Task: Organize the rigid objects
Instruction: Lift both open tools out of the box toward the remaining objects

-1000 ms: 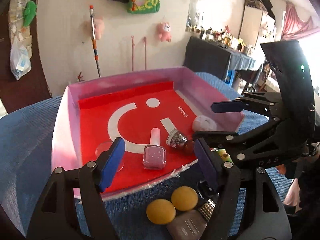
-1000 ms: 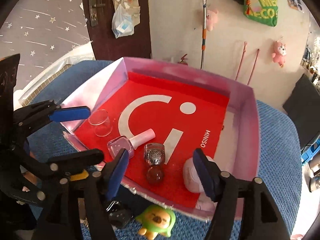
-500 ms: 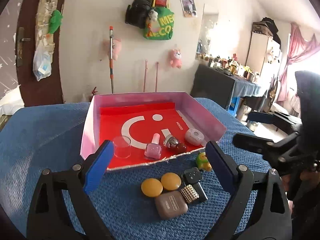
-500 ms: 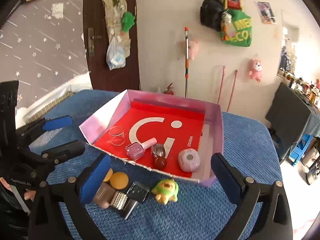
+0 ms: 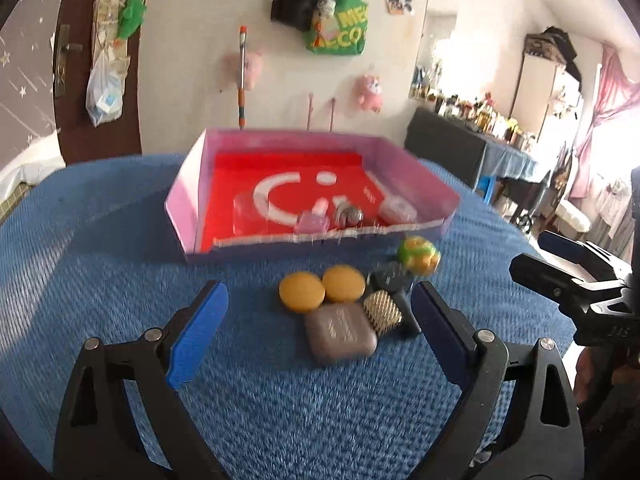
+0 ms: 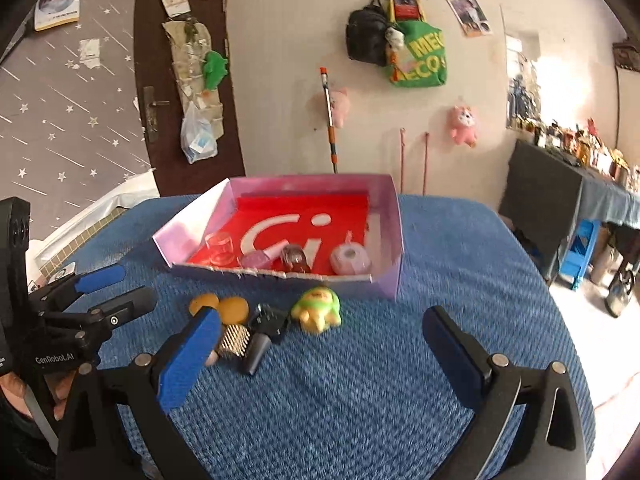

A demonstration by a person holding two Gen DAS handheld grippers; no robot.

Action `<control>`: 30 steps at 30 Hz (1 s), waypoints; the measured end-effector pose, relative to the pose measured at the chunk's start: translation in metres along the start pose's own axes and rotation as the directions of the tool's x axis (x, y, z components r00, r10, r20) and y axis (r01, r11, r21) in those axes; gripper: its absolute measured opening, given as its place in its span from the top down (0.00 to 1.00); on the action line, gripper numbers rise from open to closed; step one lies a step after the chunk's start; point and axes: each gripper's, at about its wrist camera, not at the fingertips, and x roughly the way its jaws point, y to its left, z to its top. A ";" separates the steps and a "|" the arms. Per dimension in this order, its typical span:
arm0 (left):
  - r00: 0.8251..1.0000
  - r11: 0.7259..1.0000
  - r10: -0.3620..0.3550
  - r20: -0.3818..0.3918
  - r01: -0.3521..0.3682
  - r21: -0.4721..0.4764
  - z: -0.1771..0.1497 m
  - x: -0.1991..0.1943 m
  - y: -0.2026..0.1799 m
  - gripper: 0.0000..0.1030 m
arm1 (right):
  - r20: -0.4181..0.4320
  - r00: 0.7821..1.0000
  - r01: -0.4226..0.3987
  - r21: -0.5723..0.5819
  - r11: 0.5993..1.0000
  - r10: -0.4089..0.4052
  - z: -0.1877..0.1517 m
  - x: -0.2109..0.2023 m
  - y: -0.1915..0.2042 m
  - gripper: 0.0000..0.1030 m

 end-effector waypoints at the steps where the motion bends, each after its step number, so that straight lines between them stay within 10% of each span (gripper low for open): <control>1: 1.000 1.000 0.003 -0.014 -0.003 -0.004 -0.004 0.003 0.000 0.09 | -0.004 1.000 0.005 0.006 1.000 -0.005 -0.004 0.002 -0.001 0.00; 30: 0.968 1.000 0.023 -0.252 -0.022 0.006 -0.019 0.065 0.003 0.09 | -0.120 0.992 0.037 0.061 0.997 -0.029 -0.021 0.056 -0.019 0.00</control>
